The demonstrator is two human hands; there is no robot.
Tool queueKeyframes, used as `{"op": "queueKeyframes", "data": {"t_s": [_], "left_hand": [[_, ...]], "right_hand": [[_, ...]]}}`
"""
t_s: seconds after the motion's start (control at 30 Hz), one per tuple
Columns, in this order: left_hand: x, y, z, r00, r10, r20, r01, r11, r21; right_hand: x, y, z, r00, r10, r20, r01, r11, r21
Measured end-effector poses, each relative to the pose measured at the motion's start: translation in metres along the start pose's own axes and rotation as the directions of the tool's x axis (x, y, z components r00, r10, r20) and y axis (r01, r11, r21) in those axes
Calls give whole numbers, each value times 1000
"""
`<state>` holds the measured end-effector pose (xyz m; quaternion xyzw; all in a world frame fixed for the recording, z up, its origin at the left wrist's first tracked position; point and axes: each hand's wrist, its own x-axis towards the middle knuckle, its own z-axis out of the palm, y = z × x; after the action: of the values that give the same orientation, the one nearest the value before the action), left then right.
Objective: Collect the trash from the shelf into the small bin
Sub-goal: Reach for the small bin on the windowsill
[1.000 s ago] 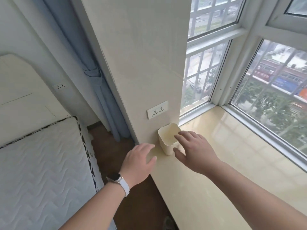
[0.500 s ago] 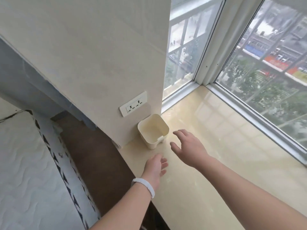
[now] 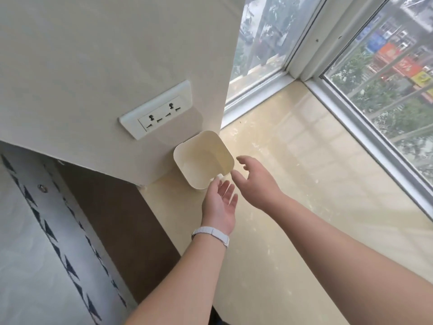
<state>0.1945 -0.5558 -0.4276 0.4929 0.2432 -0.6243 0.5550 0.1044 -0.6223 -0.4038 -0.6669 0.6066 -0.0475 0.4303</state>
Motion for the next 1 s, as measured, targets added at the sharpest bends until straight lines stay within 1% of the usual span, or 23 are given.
{"op": "queueKeyframes", "data": {"t_s": [0.17, 0.3, 0.4, 0.53, 0.63, 0.8, 0.9, 1.0], "left_hand": [[15, -3, 3, 998, 32, -45, -35, 998, -61], [14, -5, 1, 995, 60, -81, -63, 997, -44], [7, -11, -8, 985, 93, -144, -83, 994, 74], [-7, -17, -27, 970, 164, -182, -114, 959, 259], [-17, -18, -45, 953, 250, -170, -171, 909, 380], [-24, -7, -66, 940, 334, -71, -245, 804, 541], [-30, 6, -71, 926, 379, 1, -285, 696, 659], [-47, 21, -70, 921, 375, 107, -316, 556, 769]], "right_hand": [[21, 2, 11, 999, 39, 14, -40, 996, 78], [24, 5, 17, 998, 55, 30, -59, 986, 155], [16, 8, 19, 998, 55, 43, -62, 981, 186], [6, 11, 16, 998, 47, 38, -55, 973, 224], [1, 15, 11, 998, 62, 27, -67, 968, 240], [-9, 24, 7, 996, 77, 36, -83, 965, 247], [-18, 27, 2, 996, 79, 32, -85, 966, 243], [-32, 26, -8, 995, 90, 37, -97, 961, 258]]}}
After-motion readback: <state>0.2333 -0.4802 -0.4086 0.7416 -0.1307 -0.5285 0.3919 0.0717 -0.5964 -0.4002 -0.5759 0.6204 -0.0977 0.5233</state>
